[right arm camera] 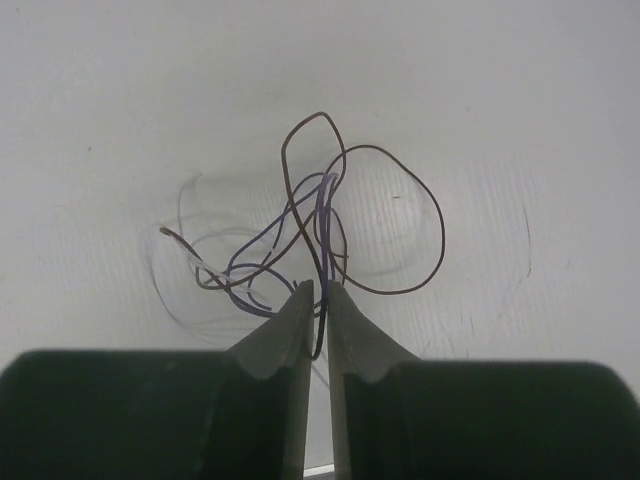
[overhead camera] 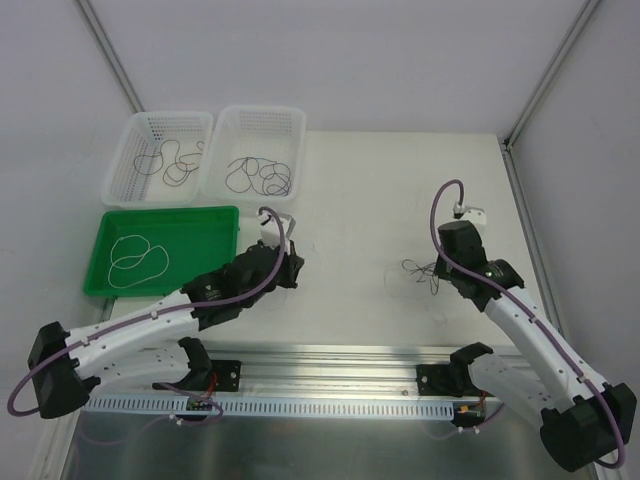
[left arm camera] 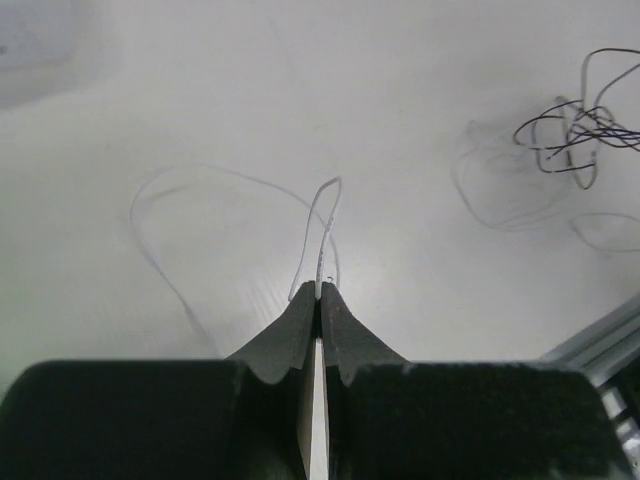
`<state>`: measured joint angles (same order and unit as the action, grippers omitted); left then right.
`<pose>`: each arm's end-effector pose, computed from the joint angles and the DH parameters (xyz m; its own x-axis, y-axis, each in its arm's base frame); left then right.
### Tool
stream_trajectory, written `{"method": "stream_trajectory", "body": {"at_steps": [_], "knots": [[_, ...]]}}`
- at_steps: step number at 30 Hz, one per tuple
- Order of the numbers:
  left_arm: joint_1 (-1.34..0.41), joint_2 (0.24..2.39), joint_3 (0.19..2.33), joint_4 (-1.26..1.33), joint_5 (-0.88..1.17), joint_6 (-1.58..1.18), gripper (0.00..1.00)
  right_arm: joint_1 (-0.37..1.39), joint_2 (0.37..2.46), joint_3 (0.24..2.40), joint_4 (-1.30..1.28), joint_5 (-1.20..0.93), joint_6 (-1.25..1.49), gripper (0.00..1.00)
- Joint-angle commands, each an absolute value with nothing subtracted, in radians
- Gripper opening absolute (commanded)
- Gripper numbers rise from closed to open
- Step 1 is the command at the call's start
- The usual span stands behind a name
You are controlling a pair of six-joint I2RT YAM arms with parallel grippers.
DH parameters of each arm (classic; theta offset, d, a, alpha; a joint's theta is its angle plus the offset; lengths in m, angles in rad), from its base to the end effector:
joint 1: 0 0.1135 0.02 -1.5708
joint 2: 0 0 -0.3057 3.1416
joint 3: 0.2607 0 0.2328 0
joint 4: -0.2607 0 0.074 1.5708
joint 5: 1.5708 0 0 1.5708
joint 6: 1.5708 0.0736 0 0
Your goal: Untangle the cables
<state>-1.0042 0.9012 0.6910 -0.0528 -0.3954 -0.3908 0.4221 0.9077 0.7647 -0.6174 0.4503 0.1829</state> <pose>0.1312 -0.1534 0.3280 -0.3496 -0.1054 -0.9310 0.4822 0.8317 -0.2752 0.1633 0.0382 0.2851 -0.6330 -0.1048 -0.7670 0.0346 0.9860 -0.1632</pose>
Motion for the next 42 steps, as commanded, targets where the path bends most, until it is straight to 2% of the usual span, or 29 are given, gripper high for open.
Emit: {"method": "stream_trajectory", "body": {"at_steps": [1,5,11,15,19,26,35,36,39,40,42], "knots": [[-0.970,0.989,0.648,-0.064,-0.413,-0.533,0.00,0.420,0.856,0.743,-0.583,0.384,0.163,0.14],[-0.954,1.092,0.617,-0.067,-0.422,-0.627,0.00,0.429,0.833,0.724,-0.571,0.341,0.146,0.26],[-0.950,1.264,0.618,-0.116,-0.468,-0.704,0.00,0.469,0.799,0.709,-0.554,0.290,0.129,0.39],[-0.940,1.360,0.658,-0.185,-0.494,-0.745,0.00,0.506,0.776,0.709,-0.548,0.285,0.124,0.43],[-0.940,1.420,0.684,-0.238,-0.499,-0.773,0.04,0.531,0.767,0.707,-0.549,0.287,0.123,0.44],[-0.943,1.404,0.686,-0.285,-0.520,-0.802,0.28,0.548,0.767,0.698,-0.535,0.275,0.124,0.45],[-0.957,1.335,0.707,-0.340,-0.532,-0.787,0.51,0.563,0.781,0.693,-0.517,0.264,0.121,0.45],[-0.957,1.325,0.710,-0.347,-0.535,-0.787,0.59,0.563,0.781,0.693,-0.515,0.262,0.120,0.45],[-0.957,1.312,0.716,-0.364,-0.545,-0.785,0.73,0.563,0.784,0.692,-0.512,0.259,0.117,0.45],[-0.957,1.310,0.718,-0.367,-0.548,-0.787,0.82,0.563,0.785,0.690,-0.512,0.259,0.115,0.45],[-0.957,1.319,0.716,-0.368,-0.554,-0.795,0.85,0.565,0.788,0.689,-0.509,0.255,0.114,0.45]]}}
